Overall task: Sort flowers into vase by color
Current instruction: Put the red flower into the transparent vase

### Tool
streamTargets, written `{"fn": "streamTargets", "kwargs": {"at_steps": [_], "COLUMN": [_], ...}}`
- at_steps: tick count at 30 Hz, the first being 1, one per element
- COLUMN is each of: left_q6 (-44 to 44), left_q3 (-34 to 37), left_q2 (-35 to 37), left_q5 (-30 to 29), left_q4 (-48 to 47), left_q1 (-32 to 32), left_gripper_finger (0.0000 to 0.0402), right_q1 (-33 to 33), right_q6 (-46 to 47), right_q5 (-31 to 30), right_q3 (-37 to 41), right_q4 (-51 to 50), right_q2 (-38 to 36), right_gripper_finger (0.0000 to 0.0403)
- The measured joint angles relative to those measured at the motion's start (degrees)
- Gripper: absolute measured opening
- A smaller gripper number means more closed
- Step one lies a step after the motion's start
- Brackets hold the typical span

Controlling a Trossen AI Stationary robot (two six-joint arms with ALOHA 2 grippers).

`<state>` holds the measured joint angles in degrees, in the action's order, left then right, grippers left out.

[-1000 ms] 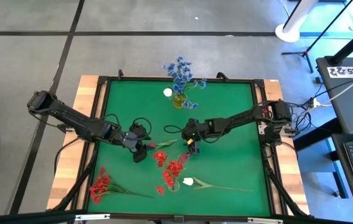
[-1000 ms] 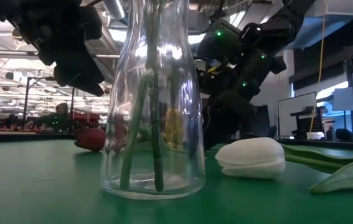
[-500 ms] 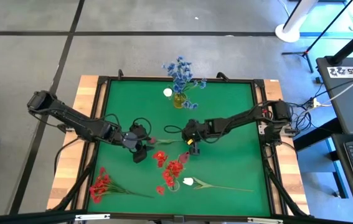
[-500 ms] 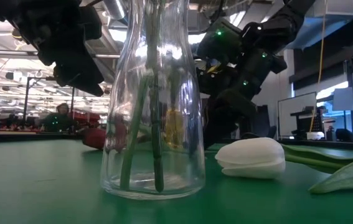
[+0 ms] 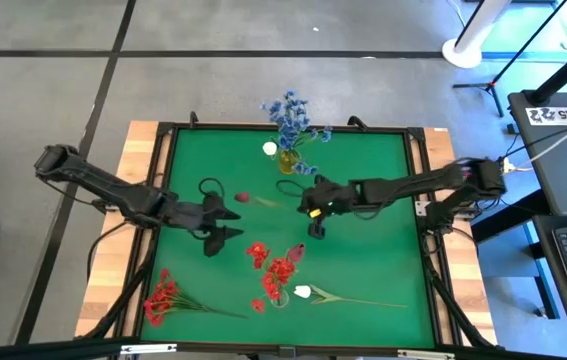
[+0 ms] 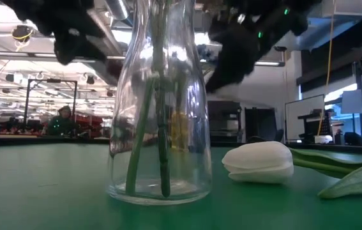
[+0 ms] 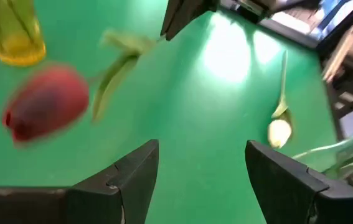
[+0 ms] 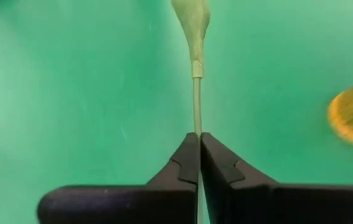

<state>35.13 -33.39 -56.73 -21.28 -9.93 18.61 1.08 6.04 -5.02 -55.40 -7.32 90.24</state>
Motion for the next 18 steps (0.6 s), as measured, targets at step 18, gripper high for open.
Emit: {"fn": "streamTargets", "kwargs": {"at_steps": [18], "left_q6": [-5.3], "left_q3": [0.0], "left_q2": [12.0], "left_q5": [-9.5], "left_q4": [0.3], "left_q1": [4.2], "left_gripper_finger": [0.0233], "right_q1": [6.8], "right_q6": [1.0], "right_q5": [3.9], "right_q3": [1.7], "right_q4": [15.5], "right_q2": [-23.3], "right_gripper_finger": [0.0001]}}
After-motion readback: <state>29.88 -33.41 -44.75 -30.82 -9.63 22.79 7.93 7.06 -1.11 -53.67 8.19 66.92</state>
